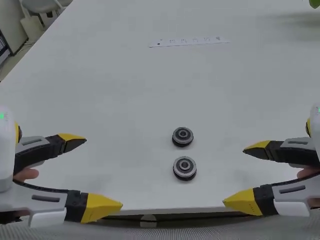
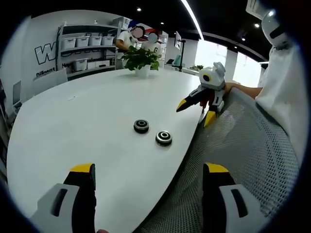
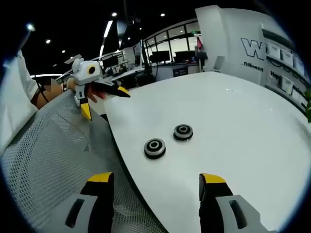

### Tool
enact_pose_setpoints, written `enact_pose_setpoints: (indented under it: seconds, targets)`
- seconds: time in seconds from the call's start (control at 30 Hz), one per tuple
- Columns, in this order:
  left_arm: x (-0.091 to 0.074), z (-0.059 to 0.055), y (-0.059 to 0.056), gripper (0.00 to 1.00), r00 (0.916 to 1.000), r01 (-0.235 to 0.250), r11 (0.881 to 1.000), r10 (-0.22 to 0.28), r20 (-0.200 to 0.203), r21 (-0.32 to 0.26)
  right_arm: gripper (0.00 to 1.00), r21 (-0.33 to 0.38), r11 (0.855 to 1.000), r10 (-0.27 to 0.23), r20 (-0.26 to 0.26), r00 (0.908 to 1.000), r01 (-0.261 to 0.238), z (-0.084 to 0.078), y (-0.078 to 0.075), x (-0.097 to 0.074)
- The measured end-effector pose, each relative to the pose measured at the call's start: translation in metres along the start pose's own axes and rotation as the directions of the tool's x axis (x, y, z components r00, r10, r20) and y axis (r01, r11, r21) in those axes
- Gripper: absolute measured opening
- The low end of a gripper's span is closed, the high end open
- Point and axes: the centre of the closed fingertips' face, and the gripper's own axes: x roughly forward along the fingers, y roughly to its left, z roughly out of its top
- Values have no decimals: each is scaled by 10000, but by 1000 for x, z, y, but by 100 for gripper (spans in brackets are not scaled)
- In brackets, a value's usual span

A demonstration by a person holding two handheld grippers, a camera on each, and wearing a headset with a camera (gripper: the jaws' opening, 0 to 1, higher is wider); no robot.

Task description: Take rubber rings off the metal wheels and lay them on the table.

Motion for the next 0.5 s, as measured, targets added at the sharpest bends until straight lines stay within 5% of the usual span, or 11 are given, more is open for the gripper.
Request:
enact_pose_setpoints:
  seconds: [0.27,0.5]
  targets:
    - [0,4,-1,91,9996,159,9993,-151,-257,328,67,-123,9999,50,36,10000,-49,3,-1,-1]
    - [1,21,-4,92,9993,354,9968,-347,-119,720,65,-272,9996,26,239,9997,-19,15,-6,-4]
